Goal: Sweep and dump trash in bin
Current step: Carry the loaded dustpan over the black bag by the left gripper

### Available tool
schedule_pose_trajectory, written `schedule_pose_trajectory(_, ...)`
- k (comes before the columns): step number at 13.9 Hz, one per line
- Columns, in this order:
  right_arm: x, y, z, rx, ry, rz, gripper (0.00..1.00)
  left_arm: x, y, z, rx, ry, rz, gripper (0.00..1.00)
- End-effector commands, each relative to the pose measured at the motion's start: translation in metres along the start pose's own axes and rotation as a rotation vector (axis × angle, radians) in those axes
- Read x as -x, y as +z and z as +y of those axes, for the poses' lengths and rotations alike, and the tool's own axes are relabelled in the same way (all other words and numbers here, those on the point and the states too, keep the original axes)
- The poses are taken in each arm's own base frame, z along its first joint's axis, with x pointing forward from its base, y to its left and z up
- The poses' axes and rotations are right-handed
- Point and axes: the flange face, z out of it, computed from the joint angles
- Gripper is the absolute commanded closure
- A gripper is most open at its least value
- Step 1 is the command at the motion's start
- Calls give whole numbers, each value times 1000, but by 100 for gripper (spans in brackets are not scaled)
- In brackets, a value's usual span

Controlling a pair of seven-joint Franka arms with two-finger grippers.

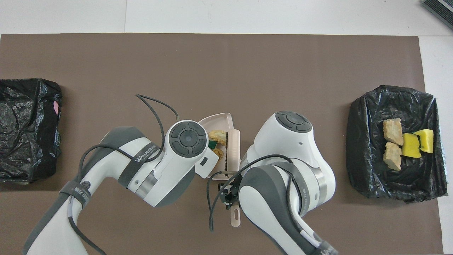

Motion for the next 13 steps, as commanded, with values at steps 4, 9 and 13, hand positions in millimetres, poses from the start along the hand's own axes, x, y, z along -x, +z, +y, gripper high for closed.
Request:
schedule_pose_trajectory(4,14,-34,23,280,-110,90,100,21,7,-7,-44,111,31,100)
schedule_pose_trajectory(9,14,-35,25,368,-13,161,100,43,14,-29,-66,123,65,100)
schedule_pose_trajectory(13,29,-21,3,308,61,168,100,72,1,-50,-88,142,91,100)
